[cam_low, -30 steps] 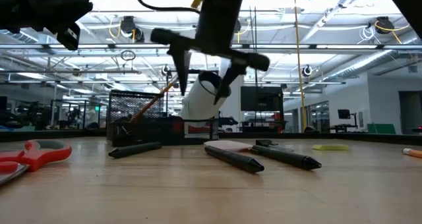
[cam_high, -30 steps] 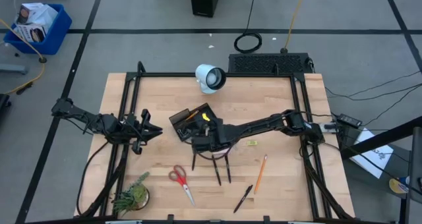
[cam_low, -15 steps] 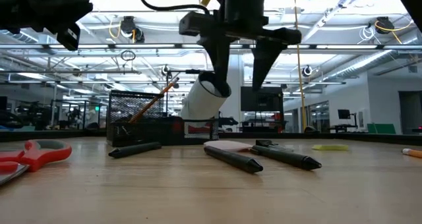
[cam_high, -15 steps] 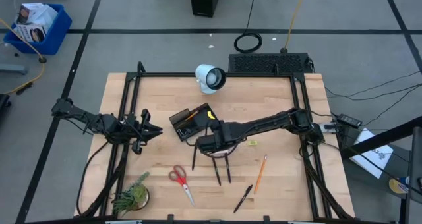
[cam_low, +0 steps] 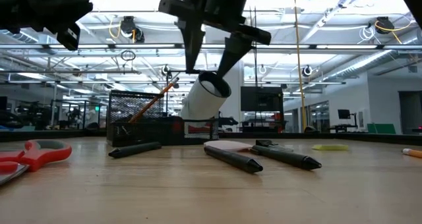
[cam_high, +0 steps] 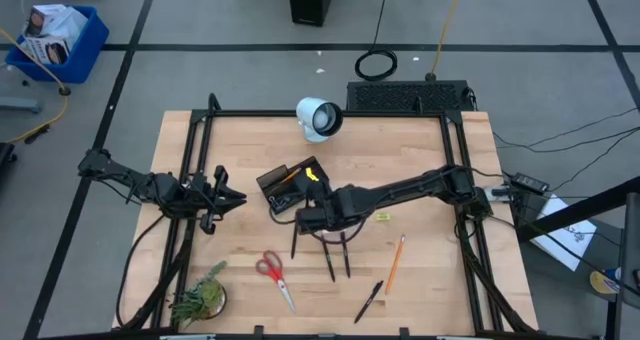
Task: Pick and place office supplies into organizer
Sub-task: Put the black binder clip into the black desk organizer
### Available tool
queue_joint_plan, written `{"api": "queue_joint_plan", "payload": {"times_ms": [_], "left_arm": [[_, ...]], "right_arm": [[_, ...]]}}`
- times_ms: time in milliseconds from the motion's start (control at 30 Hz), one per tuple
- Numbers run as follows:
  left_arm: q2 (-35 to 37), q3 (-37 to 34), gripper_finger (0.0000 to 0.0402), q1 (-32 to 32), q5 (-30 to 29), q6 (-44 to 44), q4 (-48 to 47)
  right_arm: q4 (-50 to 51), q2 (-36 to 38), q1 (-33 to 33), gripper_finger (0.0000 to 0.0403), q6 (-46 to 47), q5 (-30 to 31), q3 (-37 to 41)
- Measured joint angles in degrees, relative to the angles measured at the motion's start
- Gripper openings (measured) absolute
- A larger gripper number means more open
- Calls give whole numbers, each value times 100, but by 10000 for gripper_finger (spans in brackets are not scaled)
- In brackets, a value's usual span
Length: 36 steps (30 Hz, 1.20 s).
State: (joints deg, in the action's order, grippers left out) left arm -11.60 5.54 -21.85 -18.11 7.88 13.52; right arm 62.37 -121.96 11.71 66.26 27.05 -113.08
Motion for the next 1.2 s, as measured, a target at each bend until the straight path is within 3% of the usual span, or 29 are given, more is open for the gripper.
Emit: {"api": "queue_joint_plan", "payload": {"times_ms": [267,467,600,800,933,1067,1200], "left_arm": [[-2,0,63,1,0,0,1],[0,-2,63,0,0,2,2],[0,-2,63,0,0,2,2],[-2,-2,63,0,0,2,0],[-2,-2,63,1,0,2,1],[-2,-2,63,1,0,2,1],[-2,-2,63,2,0,2,2]], "right_arm": [[2,113,147,268,138,274,0],[-903,717,269,267,-1000,907,655],[-2592,1505,411,267,-1731,1266,2020],[-6695,2499,526,267,-2876,1332,4833],[-8873,2780,526,267,-3748,1349,6241],[-10010,2805,526,266,-4053,1344,7014],[-10086,2813,486,265,-3769,1363,7352]]}}
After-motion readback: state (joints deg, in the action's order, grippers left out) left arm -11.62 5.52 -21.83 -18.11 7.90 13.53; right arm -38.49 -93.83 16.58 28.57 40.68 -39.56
